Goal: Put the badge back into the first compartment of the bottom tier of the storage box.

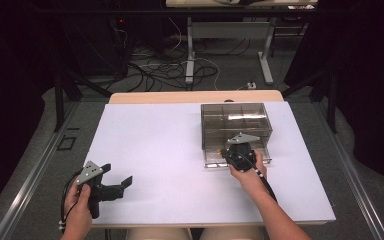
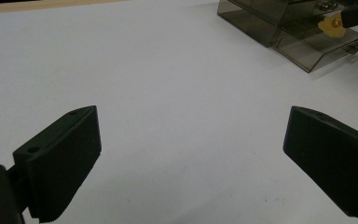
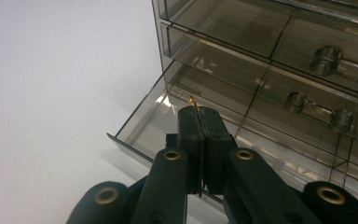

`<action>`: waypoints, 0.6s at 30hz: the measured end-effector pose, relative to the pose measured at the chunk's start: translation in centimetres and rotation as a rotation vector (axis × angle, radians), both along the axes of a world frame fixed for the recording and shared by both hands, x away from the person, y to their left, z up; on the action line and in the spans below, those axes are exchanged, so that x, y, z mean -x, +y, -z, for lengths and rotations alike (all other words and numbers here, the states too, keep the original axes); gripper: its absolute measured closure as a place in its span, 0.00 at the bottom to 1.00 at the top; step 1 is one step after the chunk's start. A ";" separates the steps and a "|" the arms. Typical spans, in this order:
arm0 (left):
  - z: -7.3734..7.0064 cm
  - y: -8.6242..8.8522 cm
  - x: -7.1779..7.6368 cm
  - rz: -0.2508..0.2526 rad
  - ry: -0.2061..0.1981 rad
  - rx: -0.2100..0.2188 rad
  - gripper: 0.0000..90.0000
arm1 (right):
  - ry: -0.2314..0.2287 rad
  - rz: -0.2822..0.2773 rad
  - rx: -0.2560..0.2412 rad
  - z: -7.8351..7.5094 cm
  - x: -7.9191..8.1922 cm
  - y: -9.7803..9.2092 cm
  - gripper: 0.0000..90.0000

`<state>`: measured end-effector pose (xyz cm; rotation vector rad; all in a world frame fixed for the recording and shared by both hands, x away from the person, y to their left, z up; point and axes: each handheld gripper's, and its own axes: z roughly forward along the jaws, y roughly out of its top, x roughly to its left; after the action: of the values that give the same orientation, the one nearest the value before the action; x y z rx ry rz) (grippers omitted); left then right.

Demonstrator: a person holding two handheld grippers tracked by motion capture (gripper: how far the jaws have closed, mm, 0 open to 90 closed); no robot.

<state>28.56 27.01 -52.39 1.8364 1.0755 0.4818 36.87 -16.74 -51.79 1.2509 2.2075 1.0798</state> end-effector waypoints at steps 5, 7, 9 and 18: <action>0.0 0.0 0.0 -0.002 0.002 0.001 0.05 | -0.017 0.002 0.005 0.2 -0.1 0.0 0.98; 0.0 0.0 0.0 -0.002 0.002 0.000 0.05 | -0.007 0.005 0.004 0.2 -0.1 0.0 0.98; 0.0 0.0 0.0 0.000 0.002 0.000 0.05 | -0.009 0.006 0.000 0.3 -0.1 0.0 0.98; 0.1 0.0 0.0 0.000 0.003 0.001 0.05 | -0.003 0.003 0.007 0.5 -0.1 0.1 0.98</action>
<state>28.59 26.99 -52.45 1.8368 1.0776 0.4791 37.00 -16.66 -52.31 1.2481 2.2043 1.0720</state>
